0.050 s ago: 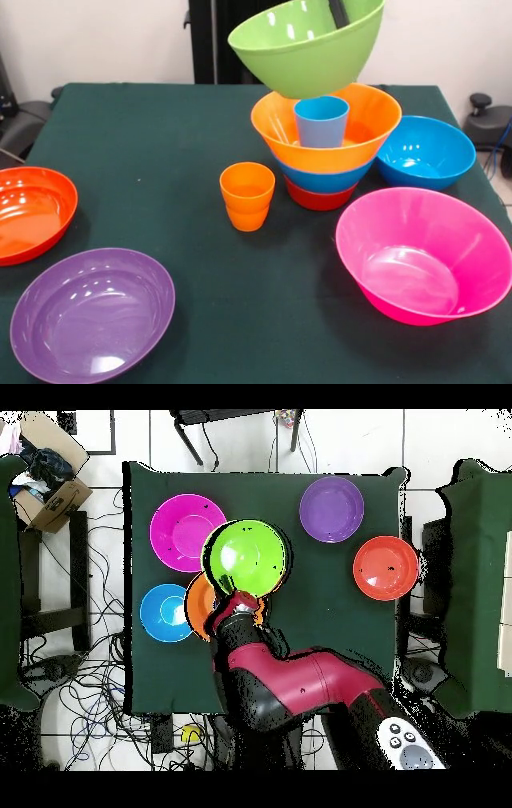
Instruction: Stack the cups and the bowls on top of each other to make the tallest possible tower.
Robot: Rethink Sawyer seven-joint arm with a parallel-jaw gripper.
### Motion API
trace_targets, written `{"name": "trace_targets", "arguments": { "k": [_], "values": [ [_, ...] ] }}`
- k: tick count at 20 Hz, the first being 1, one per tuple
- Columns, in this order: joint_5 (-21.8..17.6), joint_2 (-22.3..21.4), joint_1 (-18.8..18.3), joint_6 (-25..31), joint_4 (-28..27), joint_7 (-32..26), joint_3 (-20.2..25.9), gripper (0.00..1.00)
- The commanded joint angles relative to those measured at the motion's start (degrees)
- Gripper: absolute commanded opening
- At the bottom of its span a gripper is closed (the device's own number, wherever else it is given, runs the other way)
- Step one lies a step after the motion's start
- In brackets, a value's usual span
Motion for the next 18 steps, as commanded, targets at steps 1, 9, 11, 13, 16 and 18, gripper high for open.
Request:
{"name": "trace_targets", "arguments": {
  "k": [1, 9, 11, 13, 16, 18],
  "values": [
    [-3.7, 3.8, 9.2, -4.3, -1.4, 5.2, -16.3, 0.0],
    [-2.6, 2.6, 15.4, -5.4, -1.0, 6.6, -23.2, 0.0],
    [-3.1, 3.0, 15.9, -5.6, -1.6, 6.8, -23.9, 0.0],
    [-3.8, 3.6, 16.0, -6.2, -2.4, 6.9, -24.4, 0.0],
    [-4.5, 3.3, 16.4, -6.4, -3.4, 6.7, -25.0, 0.0],
    [-5.0, 2.6, 16.5, -6.1, -3.9, 6.8, -25.1, 0.0]
  ]
}}
